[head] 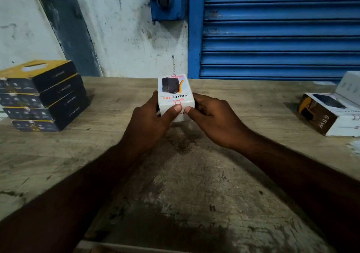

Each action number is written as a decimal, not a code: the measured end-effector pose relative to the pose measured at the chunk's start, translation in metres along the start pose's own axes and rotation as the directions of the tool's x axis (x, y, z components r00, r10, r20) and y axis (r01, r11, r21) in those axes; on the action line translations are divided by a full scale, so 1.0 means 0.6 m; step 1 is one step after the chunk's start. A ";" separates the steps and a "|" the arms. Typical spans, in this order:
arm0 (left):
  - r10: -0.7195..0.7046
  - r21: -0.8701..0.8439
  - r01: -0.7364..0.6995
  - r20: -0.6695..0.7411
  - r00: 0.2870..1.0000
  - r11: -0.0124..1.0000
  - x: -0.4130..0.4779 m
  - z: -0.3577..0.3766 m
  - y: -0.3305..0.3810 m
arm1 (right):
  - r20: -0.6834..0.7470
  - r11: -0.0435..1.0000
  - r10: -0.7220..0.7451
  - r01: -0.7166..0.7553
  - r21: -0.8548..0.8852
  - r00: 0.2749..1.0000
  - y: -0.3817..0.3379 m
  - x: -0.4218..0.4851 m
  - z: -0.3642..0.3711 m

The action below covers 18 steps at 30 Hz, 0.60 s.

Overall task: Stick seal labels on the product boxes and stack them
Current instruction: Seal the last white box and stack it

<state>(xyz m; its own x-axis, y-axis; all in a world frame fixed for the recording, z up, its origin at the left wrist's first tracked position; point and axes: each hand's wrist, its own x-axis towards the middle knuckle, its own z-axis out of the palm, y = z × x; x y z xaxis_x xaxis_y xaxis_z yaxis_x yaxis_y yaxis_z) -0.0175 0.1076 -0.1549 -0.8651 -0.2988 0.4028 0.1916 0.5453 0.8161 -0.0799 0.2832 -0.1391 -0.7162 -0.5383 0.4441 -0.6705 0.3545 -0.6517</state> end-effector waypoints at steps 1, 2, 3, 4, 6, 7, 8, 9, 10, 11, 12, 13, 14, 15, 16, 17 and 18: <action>-0.003 -0.008 0.003 0.009 1.000 1.000 0.000 0.000 0.000 | -0.007 1.000 0.005 -0.005 -0.002 1.000 -0.001 0.000 -0.002; 0.001 -0.005 -0.001 0.020 1.000 1.000 -0.001 0.000 0.000 | -0.018 1.000 0.011 -0.011 -0.004 1.000 -0.002 0.000 -0.003; 0.016 0.008 -0.016 0.033 0.999 1.000 -0.001 0.000 0.001 | -0.030 1.000 0.015 -0.015 -0.003 0.999 -0.003 -0.001 -0.003; 0.033 0.034 -0.035 0.049 0.998 0.999 -0.001 -0.001 0.003 | -0.044 1.000 0.019 -0.019 0.003 0.999 -0.004 -0.001 -0.003; 0.073 0.104 -0.082 0.085 0.994 0.991 -0.002 -0.003 0.005 | -0.077 1.000 0.026 -0.026 0.001 0.997 -0.005 -0.002 -0.003; 0.093 0.138 -0.106 0.099 0.991 0.985 -0.002 -0.003 0.006 | -0.098 0.999 0.031 -0.032 -0.006 0.995 -0.005 -0.001 -0.003; 0.103 0.166 -0.120 0.111 0.988 0.979 -0.003 -0.004 0.007 | -0.116 0.999 0.039 -0.040 -0.013 0.992 -0.004 -0.001 -0.003; 0.106 0.182 -0.127 0.119 0.987 0.975 -0.003 -0.003 0.007 | -0.128 0.999 0.045 -0.048 -0.020 0.991 -0.003 0.000 -0.004; 0.110 0.185 -0.132 0.124 0.986 0.974 -0.003 -0.004 0.007 | -0.132 0.998 0.049 -0.053 -0.027 0.990 -0.002 0.001 -0.004; 0.116 0.180 -0.138 0.125 0.985 0.974 -0.002 -0.004 0.006 | -0.126 0.998 0.052 -0.056 -0.031 0.991 -0.001 0.001 -0.005; 0.115 0.170 -0.136 0.125 0.985 0.976 -0.002 -0.004 0.005 | -0.115 0.998 0.054 -0.059 -0.034 0.992 0.000 0.002 -0.005; 0.110 0.149 -0.127 0.119 0.987 0.981 -0.001 -0.004 0.003 | -0.099 0.997 0.056 -0.060 -0.039 0.993 0.001 0.002 -0.005; 0.096 0.115 -0.108 0.105 0.990 0.987 0.000 -0.004 0.001 | -0.081 0.997 0.057 -0.062 -0.048 0.995 0.002 0.002 -0.006; 0.080 0.078 -0.087 0.086 0.993 0.993 0.000 -0.004 0.000 | -0.062 0.996 0.058 -0.061 -0.060 0.996 0.002 0.002 -0.006; 0.068 0.054 -0.071 0.067 0.995 0.996 0.000 -0.004 0.000 | -0.050 0.996 0.057 -0.060 -0.070 0.997 0.003 0.002 -0.006; 0.061 0.049 -0.063 0.053 0.997 0.997 -0.001 -0.004 0.001 | -0.046 0.996 0.058 -0.061 -0.072 0.997 0.003 0.002 -0.005; 0.059 0.055 -0.061 0.043 0.997 0.997 -0.002 -0.004 0.003 | -0.049 0.996 0.061 -0.064 -0.068 0.997 0.003 0.001 -0.005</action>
<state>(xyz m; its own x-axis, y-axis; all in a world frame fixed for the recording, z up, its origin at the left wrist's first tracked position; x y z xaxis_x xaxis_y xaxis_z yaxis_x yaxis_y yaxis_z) -0.0154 0.1072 -0.1528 -0.8713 -0.2325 0.4321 0.2182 0.6051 0.7657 -0.0823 0.2855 -0.1382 -0.7644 -0.4779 0.4329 -0.6347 0.4395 -0.6356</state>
